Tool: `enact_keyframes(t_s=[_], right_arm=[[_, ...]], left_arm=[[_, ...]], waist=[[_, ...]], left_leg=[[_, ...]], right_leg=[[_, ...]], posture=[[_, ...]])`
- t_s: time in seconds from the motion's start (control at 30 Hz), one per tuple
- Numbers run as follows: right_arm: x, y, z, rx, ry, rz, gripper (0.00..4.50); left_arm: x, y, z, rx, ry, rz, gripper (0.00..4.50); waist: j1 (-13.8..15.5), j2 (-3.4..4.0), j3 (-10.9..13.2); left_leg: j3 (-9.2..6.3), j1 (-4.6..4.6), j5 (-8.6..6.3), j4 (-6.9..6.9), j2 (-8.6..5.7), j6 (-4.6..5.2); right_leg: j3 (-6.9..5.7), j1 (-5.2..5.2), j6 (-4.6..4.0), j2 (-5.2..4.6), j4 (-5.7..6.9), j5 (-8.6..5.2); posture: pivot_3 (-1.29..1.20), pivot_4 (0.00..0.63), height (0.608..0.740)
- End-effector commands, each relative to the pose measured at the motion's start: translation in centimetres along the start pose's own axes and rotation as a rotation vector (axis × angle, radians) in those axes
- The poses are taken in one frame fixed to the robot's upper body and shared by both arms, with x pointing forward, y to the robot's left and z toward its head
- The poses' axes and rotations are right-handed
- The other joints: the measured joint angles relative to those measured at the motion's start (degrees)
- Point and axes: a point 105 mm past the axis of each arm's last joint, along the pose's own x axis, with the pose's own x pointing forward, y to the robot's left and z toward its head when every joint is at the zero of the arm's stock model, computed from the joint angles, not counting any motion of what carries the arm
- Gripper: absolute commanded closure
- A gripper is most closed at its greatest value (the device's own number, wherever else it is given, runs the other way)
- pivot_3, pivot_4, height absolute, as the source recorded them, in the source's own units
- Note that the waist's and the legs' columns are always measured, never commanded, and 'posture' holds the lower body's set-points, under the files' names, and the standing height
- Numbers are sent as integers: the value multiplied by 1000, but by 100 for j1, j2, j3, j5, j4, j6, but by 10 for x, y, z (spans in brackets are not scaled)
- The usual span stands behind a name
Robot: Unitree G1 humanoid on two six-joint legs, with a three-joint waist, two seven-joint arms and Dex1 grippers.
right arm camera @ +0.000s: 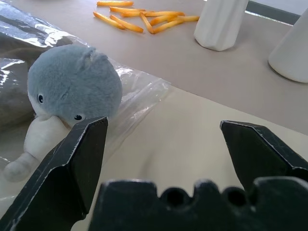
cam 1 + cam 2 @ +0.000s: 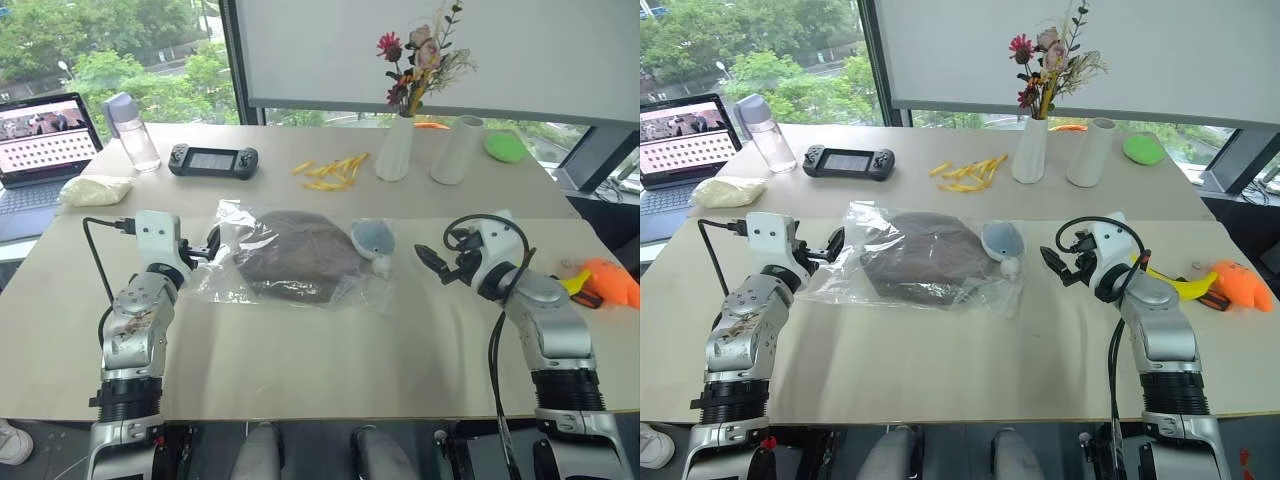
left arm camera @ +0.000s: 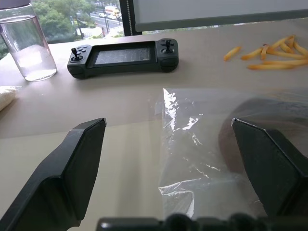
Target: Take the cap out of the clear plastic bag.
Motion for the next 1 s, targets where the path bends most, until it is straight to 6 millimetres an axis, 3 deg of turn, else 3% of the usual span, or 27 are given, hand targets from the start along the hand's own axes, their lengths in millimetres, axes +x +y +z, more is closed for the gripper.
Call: enact_keyframes(t_s=[0.03,0.17,0.3,0.43,0.5,0.6,0.67,0.77,0.9,1.0], right_arm=[[-8,-7,21,-38,-71,21,13],[-16,-4,56,-61,-144,177,13],[-21,33,88,3,-194,447,13],[-23,71,102,-16,-172,661,13],[-17,82,102,-26,-149,697,13],[10,79,100,-115,-143,589,13],[29,74,101,-157,-149,509,13],[42,76,101,-167,-152,522,13],[60,72,80,-191,-99,514,13],[73,70,50,-136,1,514,13]], left_arm=[[-2,2,27,-35,-56,-119,0],[-13,-7,51,22,-24,-410,0],[-34,-24,73,78,-12,-663,0],[-69,-39,86,145,52,-909,0],[-83,-40,81,172,129,-970,0],[-95,-41,77,203,182,-1007,0],[-97,-44,77,201,185,-1012,0],[-99,-47,80,197,174,-1012,0],[-102,-47,82,209,179,-1012,0],[-102,-47,82,225,179,-1000,0]], waist=[[-1,0,0],[-24,1,3],[-101,2,3],[-169,-1,4],[-189,0,5],[-180,1,6],[-178,1,6],[-143,0,7],[-131,-1,7],[-157,-1,8]], left_leg=[[0,0,0,0,0,0],[0,-11,0,-1,1,0],[3,0,0,-3,4,-1],[1,0,0,-14,11,-1],[3,3,-1,-21,11,-1],[6,7,0,-26,13,-1],[6,9,0,-22,14,-1],[6,7,-1,-20,14,-1],[6,0,0,-26,12,-1],[6,1,-1,-33,11,-1]], right_leg=[[0,0,0,0,0,0],[-1,-15,0,2,3,-2],[0,-4,17,-1,-2,-15],[-4,-11,9,2,2,-22],[-4,-12,0,-1,2,-26],[-5,-17,-31,-1,4,-49],[-8,-18,-36,-1,9,-56],[-10,-17,-36,-2,8,-55],[-10,-17,-35,-2,6,-50],[-10,-19,-25,-1,5,-27]], posture=[[0,150,740],[0,150,740],[0,150,740],[0,150,740],[0,150,740],[0,150,740],[0,150,740],[0,150,740],[0,150,740],[0,150,740]])
